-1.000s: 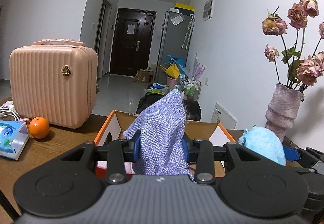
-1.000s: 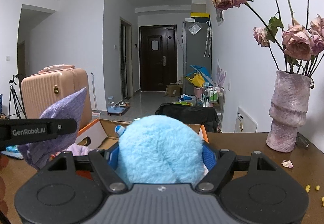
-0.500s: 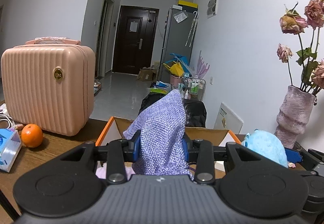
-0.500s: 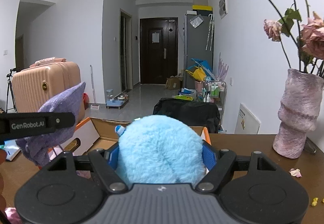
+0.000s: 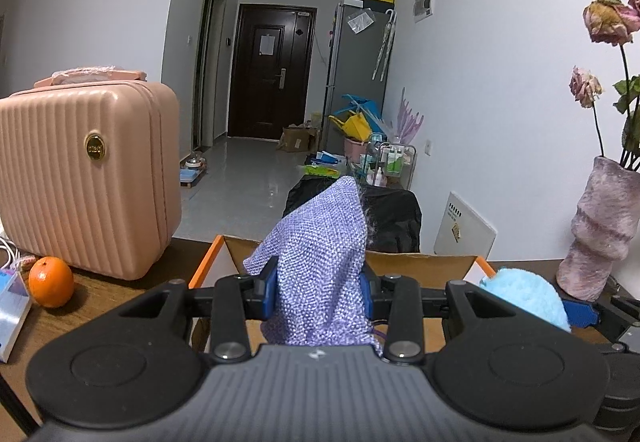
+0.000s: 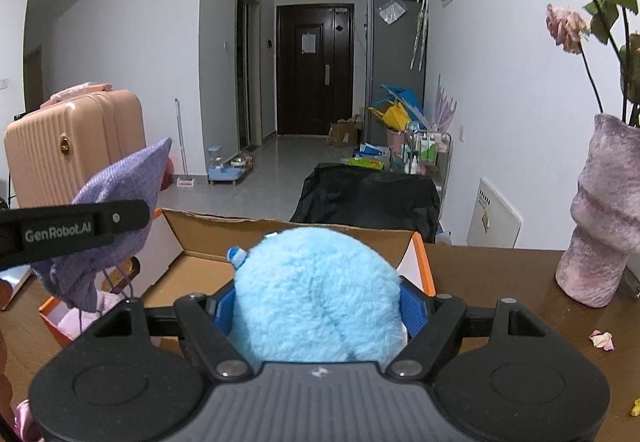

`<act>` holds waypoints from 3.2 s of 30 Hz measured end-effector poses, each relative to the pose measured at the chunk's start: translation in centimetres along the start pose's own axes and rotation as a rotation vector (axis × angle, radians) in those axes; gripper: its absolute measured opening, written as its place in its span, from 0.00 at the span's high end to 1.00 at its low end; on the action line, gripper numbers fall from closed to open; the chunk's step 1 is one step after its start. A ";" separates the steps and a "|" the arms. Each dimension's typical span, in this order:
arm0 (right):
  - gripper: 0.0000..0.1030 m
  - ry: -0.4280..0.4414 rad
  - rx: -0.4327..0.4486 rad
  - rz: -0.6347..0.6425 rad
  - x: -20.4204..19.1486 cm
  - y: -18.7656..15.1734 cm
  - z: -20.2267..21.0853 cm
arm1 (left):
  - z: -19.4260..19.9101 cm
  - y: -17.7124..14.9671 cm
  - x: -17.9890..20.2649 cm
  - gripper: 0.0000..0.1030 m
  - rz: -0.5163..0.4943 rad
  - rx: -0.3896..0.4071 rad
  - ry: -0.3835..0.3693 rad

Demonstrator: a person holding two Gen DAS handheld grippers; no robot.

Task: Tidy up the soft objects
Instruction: 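Carry the pouch in the left tool while the right carries the mitt to the box, then open both grippers to drop the pouch and mitt into the box, then withdraw both tools from the box back toward the remaining items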

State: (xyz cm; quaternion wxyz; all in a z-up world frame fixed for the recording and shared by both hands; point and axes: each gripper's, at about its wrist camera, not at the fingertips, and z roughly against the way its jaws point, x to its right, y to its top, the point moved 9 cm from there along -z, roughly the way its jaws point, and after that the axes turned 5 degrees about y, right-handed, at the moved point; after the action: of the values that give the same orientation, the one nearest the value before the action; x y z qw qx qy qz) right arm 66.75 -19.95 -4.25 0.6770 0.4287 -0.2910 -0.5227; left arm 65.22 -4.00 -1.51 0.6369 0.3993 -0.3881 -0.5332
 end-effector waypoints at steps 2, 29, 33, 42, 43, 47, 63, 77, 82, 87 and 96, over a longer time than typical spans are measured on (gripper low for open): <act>0.26 0.003 -0.011 -0.005 0.1 -0.1 -0.4 | -0.4 0.1 0.1 0.63 -0.008 0.001 0.005; 0.02 -0.036 -0.080 -0.023 0.5 -0.7 -4.2 | -2.8 -1.7 0.0 0.18 -0.047 -0.067 0.051; 0.01 -0.043 -0.076 -0.036 0.7 -0.7 -4.1 | -2.2 -1.4 -0.8 0.00 -0.025 -0.041 0.093; 0.00 -0.059 -0.089 -0.030 0.9 -1.3 -3.7 | -0.8 -1.2 -1.1 0.00 -0.024 -0.023 0.111; 0.00 -0.062 -0.090 -0.025 0.9 -1.3 -3.7 | -0.6 -1.2 -1.2 0.00 -0.023 -0.022 0.113; 0.00 -0.069 -0.085 -0.021 0.6 -1.2 -3.2 | 0.5 -1.2 -1.3 0.00 -0.019 -0.016 0.113; 0.00 -0.068 -0.043 -0.005 -0.4 -3.1 3.1 | 7.1 -2.3 -3.1 0.00 -0.003 0.012 0.116; 0.00 -0.079 -0.057 -0.024 -1.3 -6.4 8.7 | 13.0 -4.1 -4.7 0.00 0.004 0.014 0.131; 0.00 -0.071 -0.061 -0.011 -2.6 -7.5 10.6 | 15.3 -5.1 -5.2 0.00 -0.007 0.017 0.139; 0.00 -0.068 -0.059 -0.002 -3.7 -8.5 12.9 | 17.6 -6.1 -5.9 0.00 -0.011 0.020 0.144; 0.00 -0.057 -0.068 0.006 -5.4 -10.7 16.9 | 22.4 -7.2 -6.9 0.00 -0.023 0.045 0.149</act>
State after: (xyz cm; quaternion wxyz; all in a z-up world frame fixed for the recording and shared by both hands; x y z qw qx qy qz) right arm 46.04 -20.34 -5.64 0.6842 0.3892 -0.2936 -0.5424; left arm 41.03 -0.09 -0.09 0.6486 0.4566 -0.3469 -0.5005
